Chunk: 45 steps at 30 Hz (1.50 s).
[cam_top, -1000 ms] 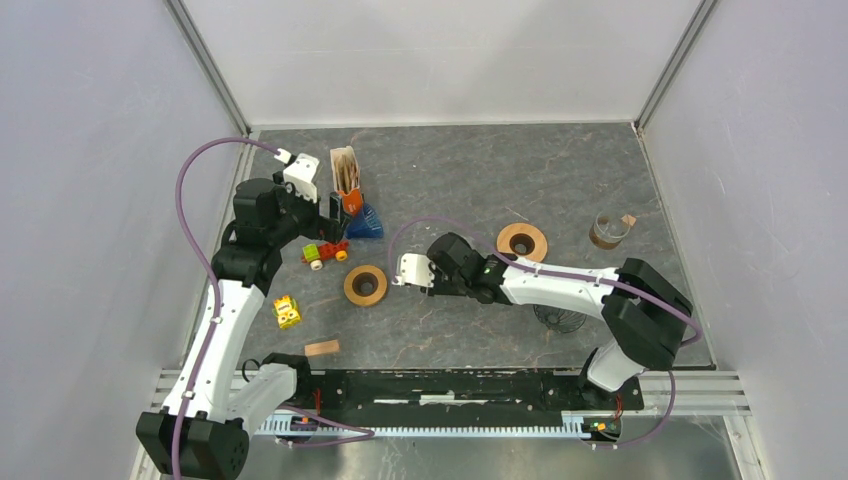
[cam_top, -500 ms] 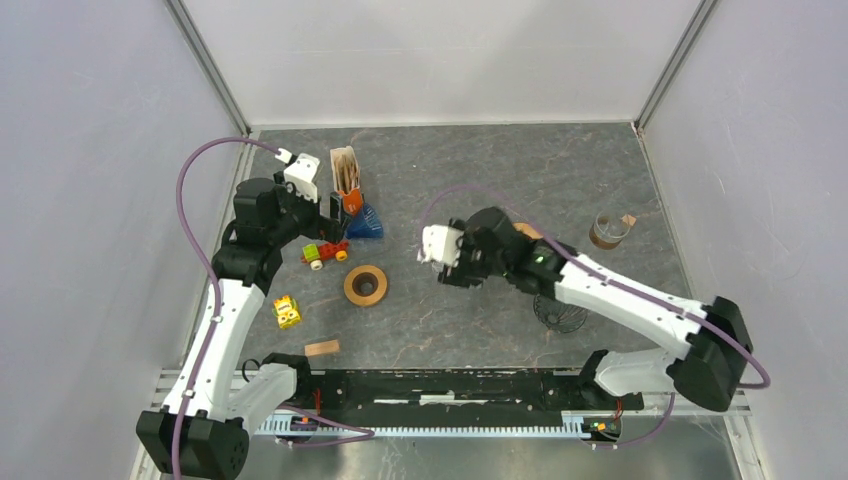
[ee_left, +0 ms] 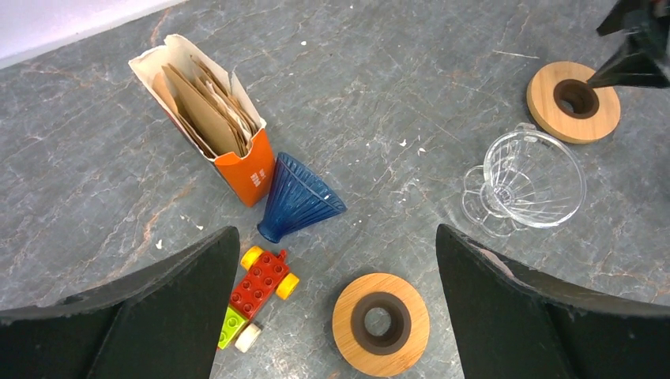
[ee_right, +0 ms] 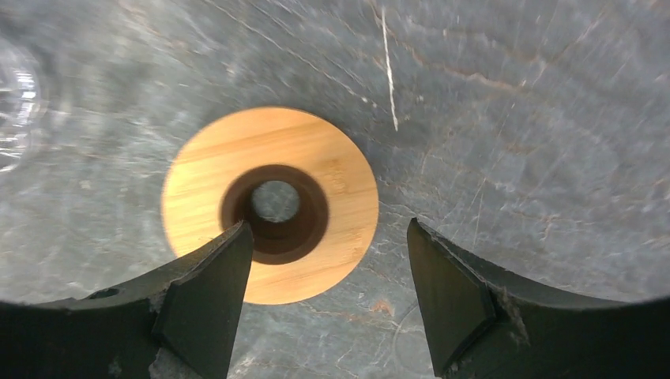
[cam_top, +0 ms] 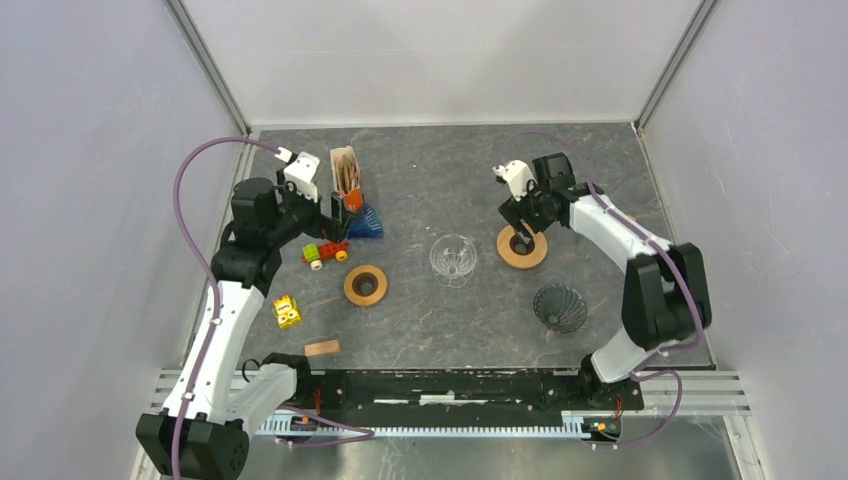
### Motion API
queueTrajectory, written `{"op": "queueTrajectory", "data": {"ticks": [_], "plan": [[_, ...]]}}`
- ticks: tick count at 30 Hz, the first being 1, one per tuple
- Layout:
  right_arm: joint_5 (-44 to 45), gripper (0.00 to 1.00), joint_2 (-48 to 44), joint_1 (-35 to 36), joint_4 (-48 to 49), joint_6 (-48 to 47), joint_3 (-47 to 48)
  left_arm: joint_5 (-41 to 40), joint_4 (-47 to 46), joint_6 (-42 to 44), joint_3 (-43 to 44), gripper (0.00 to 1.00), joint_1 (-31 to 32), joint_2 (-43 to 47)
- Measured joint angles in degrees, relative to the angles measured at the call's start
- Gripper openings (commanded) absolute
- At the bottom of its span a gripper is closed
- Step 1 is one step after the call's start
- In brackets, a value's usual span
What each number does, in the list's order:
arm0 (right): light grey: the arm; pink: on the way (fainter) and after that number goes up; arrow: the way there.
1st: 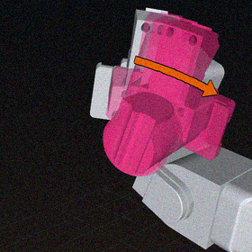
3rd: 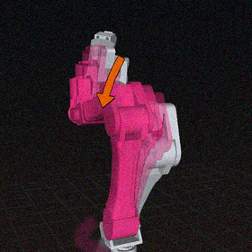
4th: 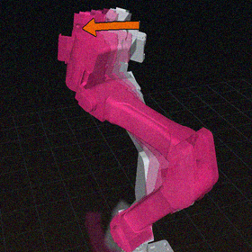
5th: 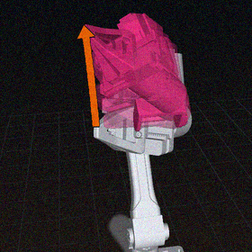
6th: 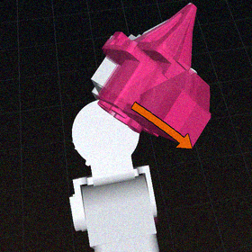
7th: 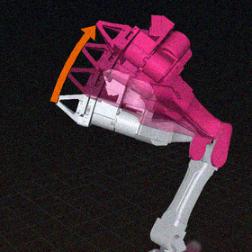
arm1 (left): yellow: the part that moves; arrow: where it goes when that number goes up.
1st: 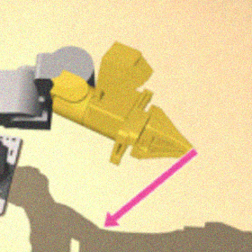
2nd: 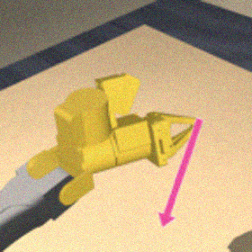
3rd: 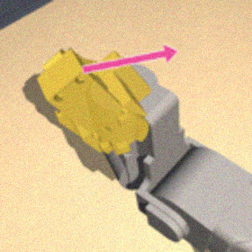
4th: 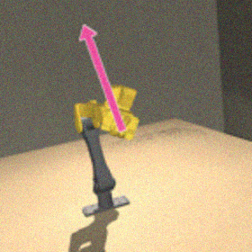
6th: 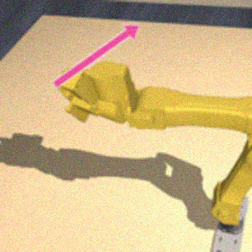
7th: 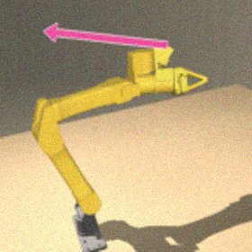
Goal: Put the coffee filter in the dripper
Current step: Pick up the dripper holder from the center of the board.
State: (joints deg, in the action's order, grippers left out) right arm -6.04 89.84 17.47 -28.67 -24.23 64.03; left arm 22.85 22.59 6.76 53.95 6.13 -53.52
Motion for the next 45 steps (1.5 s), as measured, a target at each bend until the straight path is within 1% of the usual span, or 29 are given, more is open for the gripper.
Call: {"op": "queueTrajectory", "data": {"ticks": [3,7,10,12,16,17,21,23,27,31,34,38,42,45], "plan": [[-0.8,0.78,5.7,-3.4,-1.2,0.0,1.8,0.3,-0.4,0.0,-0.3,1.0,0.0,1.1],[-1.6,0.78,9.6,-5.2,-2.4,-0.7,2.5,0.4,-0.4,-0.1,-1.0,1.0,0.0,2.0],[-1.9,0.74,11.6,-6.0,-2.9,-1.6,2.5,0.4,-0.4,-0.1,-1.2,1.0,0.0,2.0],[-2.3,0.68,12.9,-6.4,-3.0,-2.1,2.5,0.6,-0.4,-0.1,-1.2,1.0,0.0,2.0],[-4.5,0.48,14.4,-6.9,-2.8,-2.6,2.7,1.1,-0.4,-0.1,-1.4,1.0,0.0,2.0],[-4.6,0.45,14.5,-6.9,-2.6,-2.8,2.9,1.2,-0.5,-0.1,-1.5,1.0,0.0,2.0],[-5.6,0.29,14.6,-6.9,-2.6,-3.0,3.8,1.3,-0.4,-0.1,-1.5,1.0,0.0,2.1],[-6.1,0.24,14.5,-7.0,-3.4,-3.0,4.1,1.3,-0.4,-0.1,-1.5,1.0,0.0,2.2],[-8.3,0.23,12.8,-6.9,-6.4,-2.8,5.6,1.3,-0.4,-0.1,-1.5,1.0,0.0,2.2],[-9.5,0.23,10.3,-5.1,-10.1,-2.8,11.2,1.3,-0.4,-0.1,-1.5,1.0,0.0,2.2],[-9.7,0.24,8.9,-1.4,-11.8,-3.0,16.4,1.1,-0.5,-0.1,-1.5,1.0,0.0,2.2],[-9.5,0.27,7.7,5.8,-14.2,-3.5,21.8,-1.6,-1.5,-1.1,-1.5,1.0,0.0,2.2],[-8.9,0.28,7.7,12.6,-17.3,-4.5,24.5,-5.9,-2.4,-2.3,-1.5,1.0,0.0,2.2],[-8.9,0.3,8.7,15.9,-20.1,-5.0,26.3,-8.8,-3.0,-2.4,-1.5,1.0,0.0,2.2]]}}
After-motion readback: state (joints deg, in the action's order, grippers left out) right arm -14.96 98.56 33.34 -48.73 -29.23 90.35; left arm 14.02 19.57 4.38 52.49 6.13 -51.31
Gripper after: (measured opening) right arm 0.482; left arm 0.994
